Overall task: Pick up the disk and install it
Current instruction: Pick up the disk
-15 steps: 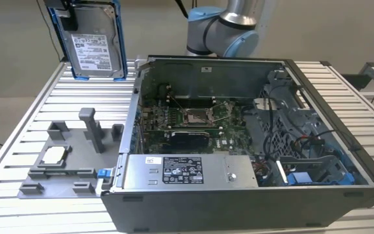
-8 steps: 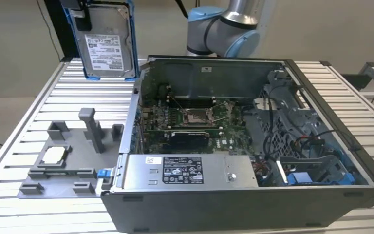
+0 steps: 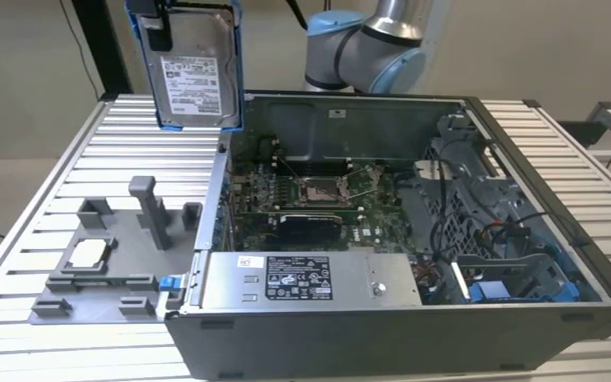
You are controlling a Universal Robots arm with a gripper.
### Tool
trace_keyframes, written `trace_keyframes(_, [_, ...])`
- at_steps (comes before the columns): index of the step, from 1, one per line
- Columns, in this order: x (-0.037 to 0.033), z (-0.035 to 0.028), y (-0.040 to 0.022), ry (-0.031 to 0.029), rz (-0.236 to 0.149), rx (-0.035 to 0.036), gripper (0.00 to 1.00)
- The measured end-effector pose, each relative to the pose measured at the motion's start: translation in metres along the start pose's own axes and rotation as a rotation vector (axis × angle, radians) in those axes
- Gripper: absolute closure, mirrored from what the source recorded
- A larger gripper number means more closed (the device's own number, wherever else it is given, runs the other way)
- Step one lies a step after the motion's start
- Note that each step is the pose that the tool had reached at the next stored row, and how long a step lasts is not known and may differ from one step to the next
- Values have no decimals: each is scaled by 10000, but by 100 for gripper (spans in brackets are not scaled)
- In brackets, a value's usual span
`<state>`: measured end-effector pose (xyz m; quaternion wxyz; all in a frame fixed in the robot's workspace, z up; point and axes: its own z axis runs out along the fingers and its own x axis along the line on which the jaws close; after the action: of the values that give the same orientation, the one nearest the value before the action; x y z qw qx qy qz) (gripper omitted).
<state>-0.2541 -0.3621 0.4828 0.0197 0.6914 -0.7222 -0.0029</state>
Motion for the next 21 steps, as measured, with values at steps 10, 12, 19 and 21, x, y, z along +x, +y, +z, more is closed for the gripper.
trace_keyframes(10, [-13,-10,-307,0,-1,0,100])
trace_keyframes(12, [-16,-12,-369,0,0,0,100])
trace_keyframes(19, [-25,-19,-591,0,0,0,100])
trace_keyframes(21, [-28,-21,-657,0,-1,0,100])
